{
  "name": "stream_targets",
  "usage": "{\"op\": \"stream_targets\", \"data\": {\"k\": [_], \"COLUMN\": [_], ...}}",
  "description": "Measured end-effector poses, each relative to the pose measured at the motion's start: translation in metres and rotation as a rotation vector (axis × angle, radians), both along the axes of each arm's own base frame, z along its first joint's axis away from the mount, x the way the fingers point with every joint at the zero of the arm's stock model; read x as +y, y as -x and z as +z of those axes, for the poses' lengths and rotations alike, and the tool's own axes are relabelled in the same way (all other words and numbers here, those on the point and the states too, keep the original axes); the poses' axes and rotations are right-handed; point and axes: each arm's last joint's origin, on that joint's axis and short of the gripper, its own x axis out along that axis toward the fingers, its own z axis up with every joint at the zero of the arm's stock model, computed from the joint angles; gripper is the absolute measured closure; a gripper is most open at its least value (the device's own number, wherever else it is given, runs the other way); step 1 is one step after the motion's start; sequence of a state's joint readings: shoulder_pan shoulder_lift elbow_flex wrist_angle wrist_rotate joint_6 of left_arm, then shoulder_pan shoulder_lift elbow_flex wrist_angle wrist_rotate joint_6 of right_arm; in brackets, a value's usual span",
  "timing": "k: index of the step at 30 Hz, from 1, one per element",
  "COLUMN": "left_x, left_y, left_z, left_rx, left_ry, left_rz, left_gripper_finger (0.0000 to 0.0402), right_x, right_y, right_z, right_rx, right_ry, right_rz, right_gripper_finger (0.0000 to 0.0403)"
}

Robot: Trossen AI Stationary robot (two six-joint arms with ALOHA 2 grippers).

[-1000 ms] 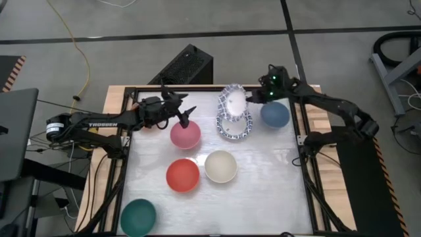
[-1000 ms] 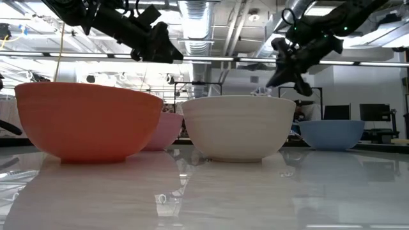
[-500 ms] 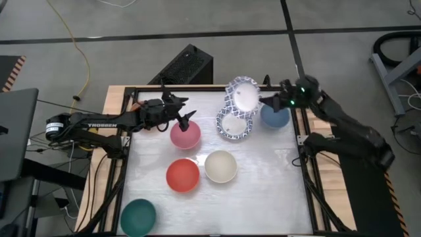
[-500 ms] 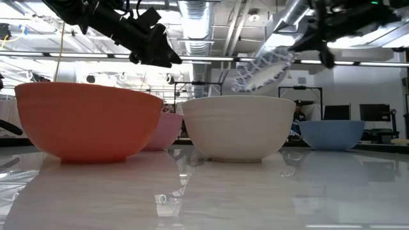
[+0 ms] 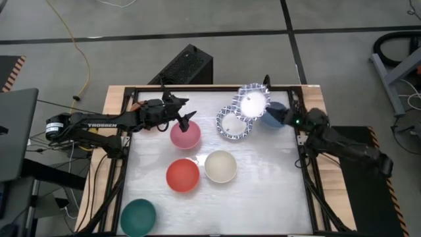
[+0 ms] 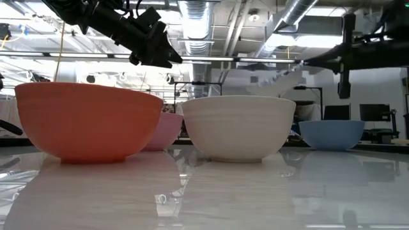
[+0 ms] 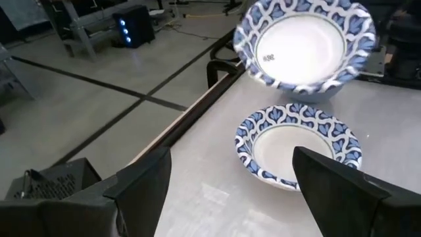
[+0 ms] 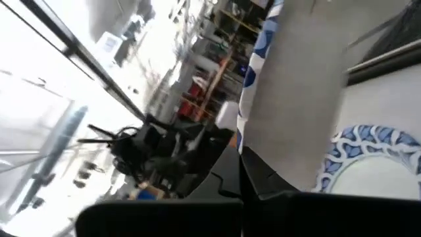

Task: Nest bowls inside each other by size order
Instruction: Stack the left blue patterned bowl on top of the right blue patterned bowl

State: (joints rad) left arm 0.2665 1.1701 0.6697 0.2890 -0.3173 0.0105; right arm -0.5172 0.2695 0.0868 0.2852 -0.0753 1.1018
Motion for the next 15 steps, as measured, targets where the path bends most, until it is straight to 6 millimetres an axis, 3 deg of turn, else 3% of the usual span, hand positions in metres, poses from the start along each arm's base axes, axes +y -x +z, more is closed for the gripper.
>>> {"op": "stream_targets", "data": {"k": [15], "left_x": [0.0], "left_y": [0.0], "left_z": [-0.002], "left_rx": [0.004], "left_ry": [0.023], "left_rz": [0.004], "left_gripper_finger": [0.0093], "right_x": [0.034], "right_y": [-0.017], "right_z": [-0.032], "right_rx": [0.096], "right_ry": [-0.116], "right_rz": [0.027], "right_gripper_finger": [0.0402]}}
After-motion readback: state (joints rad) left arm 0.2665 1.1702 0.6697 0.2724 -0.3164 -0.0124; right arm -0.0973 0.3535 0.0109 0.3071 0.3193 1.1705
